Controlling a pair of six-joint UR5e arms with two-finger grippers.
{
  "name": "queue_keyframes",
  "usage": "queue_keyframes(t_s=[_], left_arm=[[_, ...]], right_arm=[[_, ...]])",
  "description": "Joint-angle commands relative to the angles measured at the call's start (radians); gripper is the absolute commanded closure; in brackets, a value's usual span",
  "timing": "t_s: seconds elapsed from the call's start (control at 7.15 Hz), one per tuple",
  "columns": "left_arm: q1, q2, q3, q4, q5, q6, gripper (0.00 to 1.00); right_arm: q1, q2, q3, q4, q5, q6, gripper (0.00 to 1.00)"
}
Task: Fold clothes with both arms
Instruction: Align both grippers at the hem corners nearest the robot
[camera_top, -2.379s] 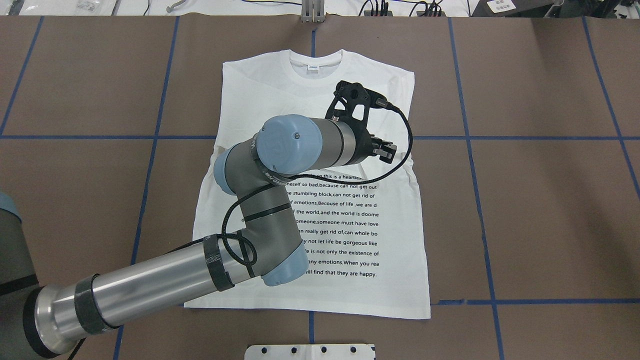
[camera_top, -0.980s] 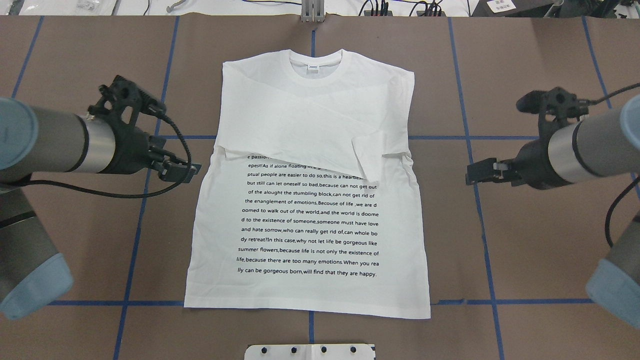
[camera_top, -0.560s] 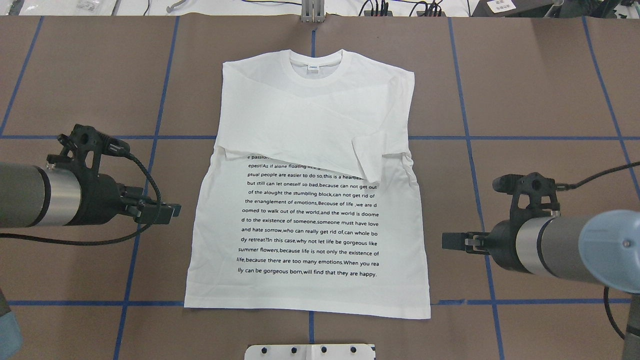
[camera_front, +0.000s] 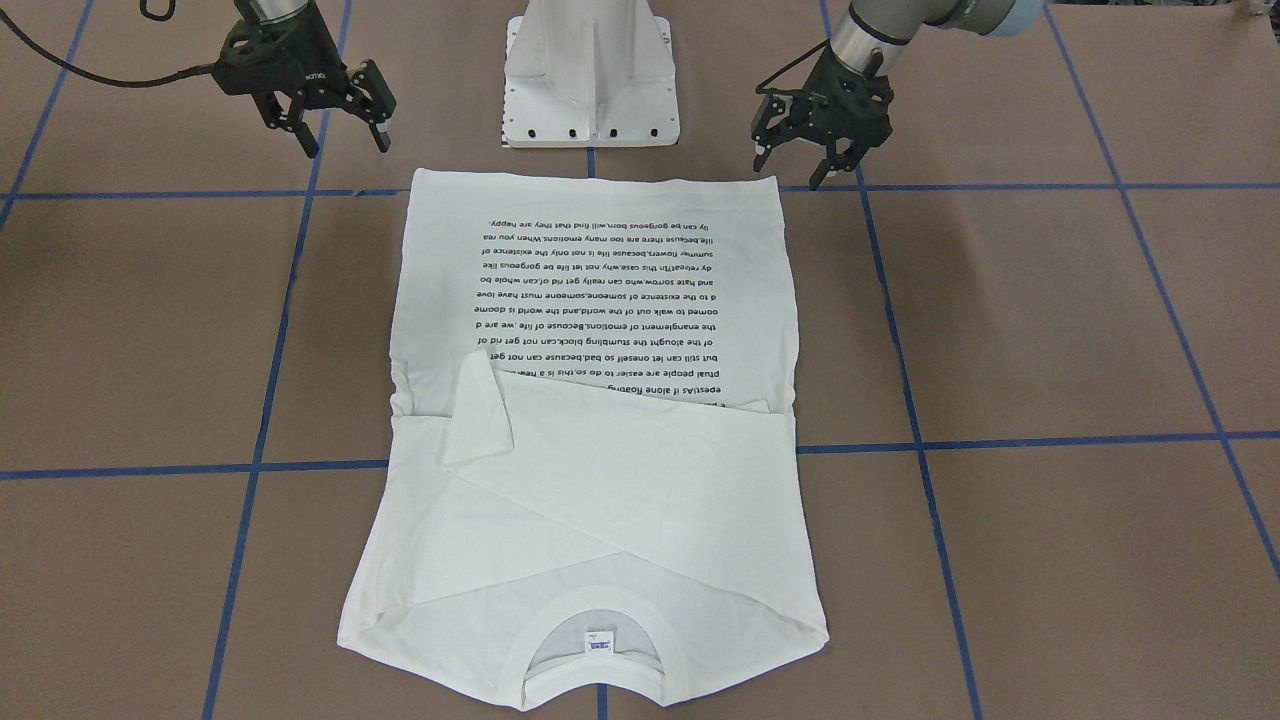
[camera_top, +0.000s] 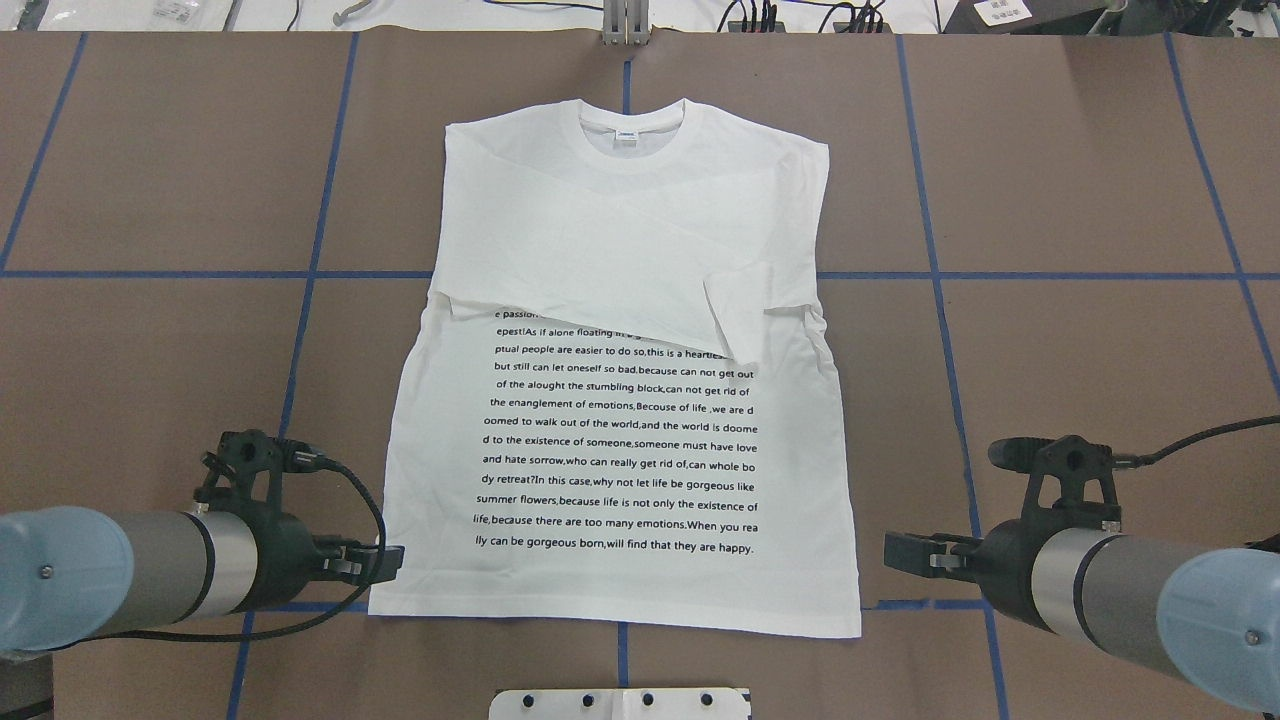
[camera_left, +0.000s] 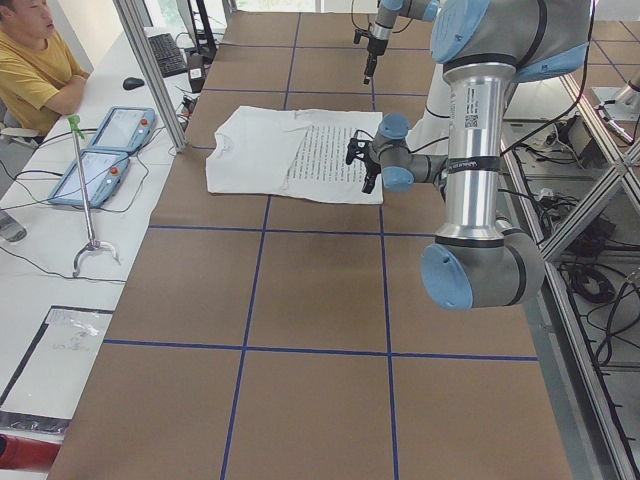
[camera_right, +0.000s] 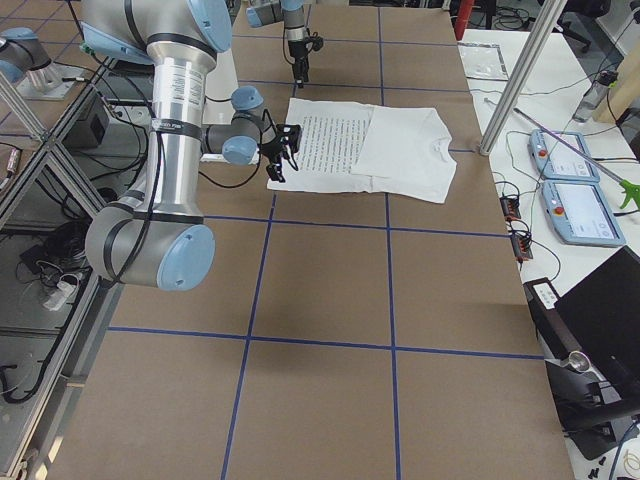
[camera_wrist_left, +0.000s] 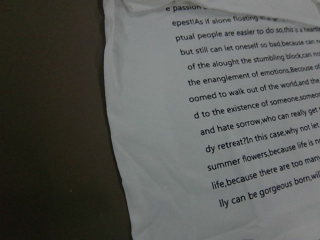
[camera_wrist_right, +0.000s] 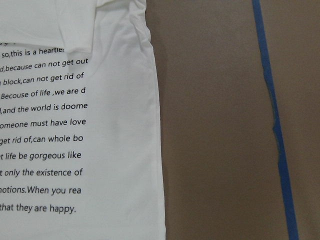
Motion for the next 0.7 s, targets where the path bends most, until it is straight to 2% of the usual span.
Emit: queue_keyframes(t_s=[0.0, 0.28, 0.42, 0.56], left_arm=[[0.036, -0.010, 0.053, 0.001, 0.030, -0.038, 0.26], [0.058, -0.009, 0.065, 0.002, 0.030, -0.036, 0.33], [0.064, -0.009, 0.067, 0.002, 0.030, -0.036, 0.39], [0.069, -0.012, 0.077, 0.004, 0.030, -0.038, 0.54]], right_arm=[[-0.003, 0.001, 0.000, 0.001, -0.004, 0.000, 0.00], [-0.005, 0.002, -0.001, 0.001, -0.006, 0.001, 0.00], [-0.005, 0.002, -0.001, 0.001, -0.006, 0.001, 0.00], [-0.006, 0.002, -0.001, 0.001, -0.006, 0.001, 0.00]])
